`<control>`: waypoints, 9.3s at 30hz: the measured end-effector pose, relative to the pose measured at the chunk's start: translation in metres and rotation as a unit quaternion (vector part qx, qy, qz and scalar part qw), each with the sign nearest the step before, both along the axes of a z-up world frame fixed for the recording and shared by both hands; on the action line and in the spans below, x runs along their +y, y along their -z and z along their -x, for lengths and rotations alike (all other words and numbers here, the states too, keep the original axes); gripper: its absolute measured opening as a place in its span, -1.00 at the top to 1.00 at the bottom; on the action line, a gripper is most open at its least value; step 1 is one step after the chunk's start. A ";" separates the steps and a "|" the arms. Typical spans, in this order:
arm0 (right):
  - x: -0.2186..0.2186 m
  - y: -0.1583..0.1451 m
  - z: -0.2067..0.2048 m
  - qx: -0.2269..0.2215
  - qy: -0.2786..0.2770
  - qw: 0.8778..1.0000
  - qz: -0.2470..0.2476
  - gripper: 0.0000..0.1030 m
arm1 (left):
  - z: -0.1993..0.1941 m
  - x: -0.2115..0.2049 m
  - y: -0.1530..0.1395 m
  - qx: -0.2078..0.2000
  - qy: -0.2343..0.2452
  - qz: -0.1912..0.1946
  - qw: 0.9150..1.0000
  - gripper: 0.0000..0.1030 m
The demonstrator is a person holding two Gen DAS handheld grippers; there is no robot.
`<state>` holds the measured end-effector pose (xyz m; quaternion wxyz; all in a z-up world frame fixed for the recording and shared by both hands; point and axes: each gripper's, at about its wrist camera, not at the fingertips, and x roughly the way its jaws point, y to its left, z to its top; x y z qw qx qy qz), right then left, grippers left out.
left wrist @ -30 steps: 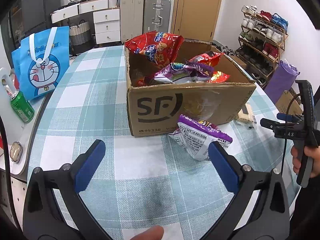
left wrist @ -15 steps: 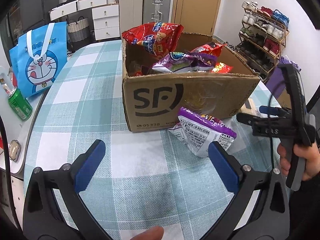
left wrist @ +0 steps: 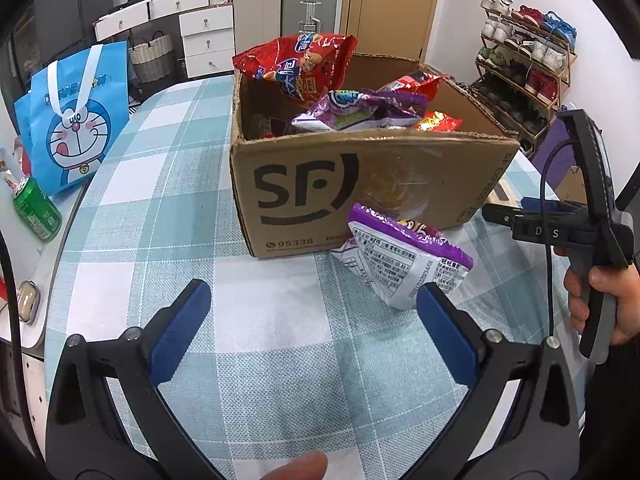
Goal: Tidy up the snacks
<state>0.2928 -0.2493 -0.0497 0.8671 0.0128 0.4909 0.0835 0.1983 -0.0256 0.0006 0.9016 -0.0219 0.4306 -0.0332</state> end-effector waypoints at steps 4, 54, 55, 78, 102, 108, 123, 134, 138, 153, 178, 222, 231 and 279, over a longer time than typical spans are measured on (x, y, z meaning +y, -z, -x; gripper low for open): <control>0.007 -0.004 0.009 -0.015 -0.012 1.000 0.003 -0.30 | 0.000 -0.001 0.002 0.001 0.002 -0.002 1.000 -0.99; -0.018 -0.065 0.082 -0.100 -0.028 0.990 -0.097 -0.14 | -0.012 -0.092 0.028 -0.037 0.079 -0.031 0.996 0.04; -0.017 -0.066 0.084 -0.103 -0.030 0.989 -0.099 -0.14 | -0.009 -0.092 0.026 -0.040 0.080 -0.030 0.996 0.04; 0.013 -0.102 0.110 -0.168 -0.082 0.975 -0.116 -0.15 | 0.030 -0.035 -0.059 -0.100 0.069 0.041 0.992 0.04; 0.060 -0.120 0.084 -0.190 -0.122 0.964 -0.138 -0.15 | -0.010 -0.011 -0.099 -0.118 0.037 0.049 0.991 0.21; 0.067 -0.123 0.075 -0.191 -0.125 0.964 -0.135 -0.14 | -0.013 0.000 -0.119 -0.140 0.021 0.056 0.988 0.21; 0.094 -0.125 0.032 -0.193 -0.124 0.966 -0.119 -0.15 | -0.062 0.003 -0.107 -0.119 -0.008 0.045 0.992 0.21; 0.099 -0.104 0.007 -0.151 -0.119 0.977 -0.090 -0.15 | -0.089 -0.006 -0.069 -0.079 0.001 0.047 0.996 0.35; 0.090 -0.102 0.005 -0.151 -0.122 0.975 -0.112 -0.15 | -0.092 -0.004 -0.065 -0.079 0.001 0.041 0.996 0.35; 0.059 -0.109 0.046 -0.184 -0.110 0.968 -0.130 -0.84 | -0.059 -0.004 -0.063 -0.100 0.018 -0.012 0.995 -0.62; 0.037 -0.097 0.127 -0.275 -0.134 0.934 -0.186 -0.99 | 0.056 0.021 -0.048 -0.184 0.002 0.022 0.983 -0.99; 0.051 -0.082 0.155 -0.303 -0.128 0.933 -0.142 -0.99 | 0.080 0.017 -0.024 -0.216 -0.033 -0.014 0.976 -0.99; 0.052 -0.082 0.155 -0.303 -0.128 0.933 -0.143 -0.99 | 0.080 0.018 -0.023 -0.218 -0.032 -0.018 0.975 -0.99; 0.051 -0.081 0.155 -0.304 -0.128 0.933 -0.144 -0.99 | 0.080 0.018 -0.022 -0.219 -0.032 -0.018 0.975 -0.99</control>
